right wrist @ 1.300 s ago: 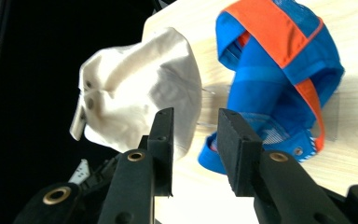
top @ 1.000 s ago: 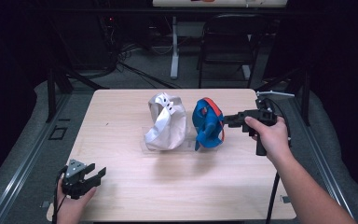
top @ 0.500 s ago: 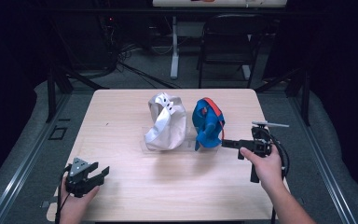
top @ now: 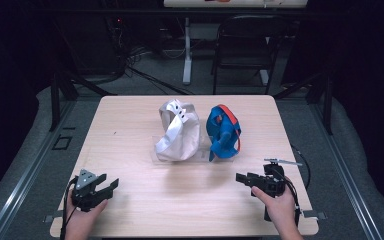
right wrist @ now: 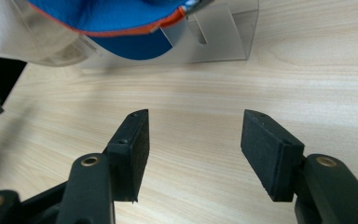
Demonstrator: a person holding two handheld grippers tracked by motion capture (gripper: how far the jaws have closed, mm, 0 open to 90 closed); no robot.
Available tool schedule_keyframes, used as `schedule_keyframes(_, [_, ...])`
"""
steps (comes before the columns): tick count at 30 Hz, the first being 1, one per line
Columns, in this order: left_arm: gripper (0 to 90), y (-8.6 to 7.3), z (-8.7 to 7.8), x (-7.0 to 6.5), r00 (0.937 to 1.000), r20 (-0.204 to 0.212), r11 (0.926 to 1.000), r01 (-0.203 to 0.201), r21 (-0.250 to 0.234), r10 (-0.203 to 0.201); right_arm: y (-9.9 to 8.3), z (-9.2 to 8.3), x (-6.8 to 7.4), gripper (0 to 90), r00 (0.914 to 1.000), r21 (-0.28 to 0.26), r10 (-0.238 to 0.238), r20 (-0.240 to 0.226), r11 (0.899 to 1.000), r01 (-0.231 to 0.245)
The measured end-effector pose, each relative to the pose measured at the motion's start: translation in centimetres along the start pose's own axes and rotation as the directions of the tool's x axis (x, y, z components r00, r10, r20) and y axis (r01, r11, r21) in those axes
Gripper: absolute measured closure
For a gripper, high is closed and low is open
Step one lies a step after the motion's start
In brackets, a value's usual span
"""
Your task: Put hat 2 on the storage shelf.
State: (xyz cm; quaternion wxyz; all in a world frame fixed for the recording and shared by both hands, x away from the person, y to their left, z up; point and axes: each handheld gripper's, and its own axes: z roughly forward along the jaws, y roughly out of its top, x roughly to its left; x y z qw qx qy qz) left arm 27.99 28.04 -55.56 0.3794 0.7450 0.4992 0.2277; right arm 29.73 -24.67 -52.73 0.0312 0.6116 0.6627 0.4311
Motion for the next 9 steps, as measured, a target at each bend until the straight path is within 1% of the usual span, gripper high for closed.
schedule_keyframes(1, [47.1,0.0,0.1,-0.1,1.0000,-0.001,1.0000,0.001,-0.004,-0.001,-0.3,0.1,-0.1,41.4,1.0000,-0.018,-0.006,0.008,1.000,0.006])
schedule_keyframes(2, [47.1,0.0,0.1,-0.1,1.0000,-0.001,1.0000,0.001,-0.004,-0.001,-0.3,0.1,-0.1,41.4,1.0000,-0.018,-0.006,0.008,1.000,0.006])
schedule_keyframes(3, [47.1,0.0,0.1,-0.1,1.0000,0.002,1.0000,-0.002,-0.002,0.002,-0.7,0.1,-0.3,41.3,0.9994,-0.030,-0.027,0.021,0.999,0.027])
schedule_keyframes(4, [47.1,0.0,0.1,-0.1,1.0000,0.002,1.0000,-0.002,-0.002,0.002,-0.7,0.1,-0.3,41.3,0.9994,-0.030,-0.027,0.021,0.999,0.027])
schedule_keyframes(5, [47.0,0.1,0.2,-0.2,1.0000,0.006,1.0000,-0.007,0.002,0.007,-1.2,0.2,-0.6,40.8,0.9987,-0.052,-0.033,0.039,0.998,0.035])
schedule_keyframes(6, [46.9,0.1,0.2,-0.2,0.9999,0.006,1.0000,-0.008,0.005,0.008,-1.4,0.4,-0.8,40.7,0.9980,-0.056,-0.042,0.048,0.997,0.044])
schedule_keyframes(8, [46.7,0.1,0.3,-0.2,0.9999,0.007,0.9999,-0.013,0.006,0.013,-1.8,0.9,-1.0,39.7,0.9936,-0.051,-0.080,0.079,0.995,0.085])
schedule_keyframes(9, [46.5,0.1,0.3,-0.2,0.9999,0.007,0.9999,-0.013,0.006,0.013,-2.0,1.1,-1.1,38.8,0.9889,-0.047,-0.109,0.101,0.992,0.114])
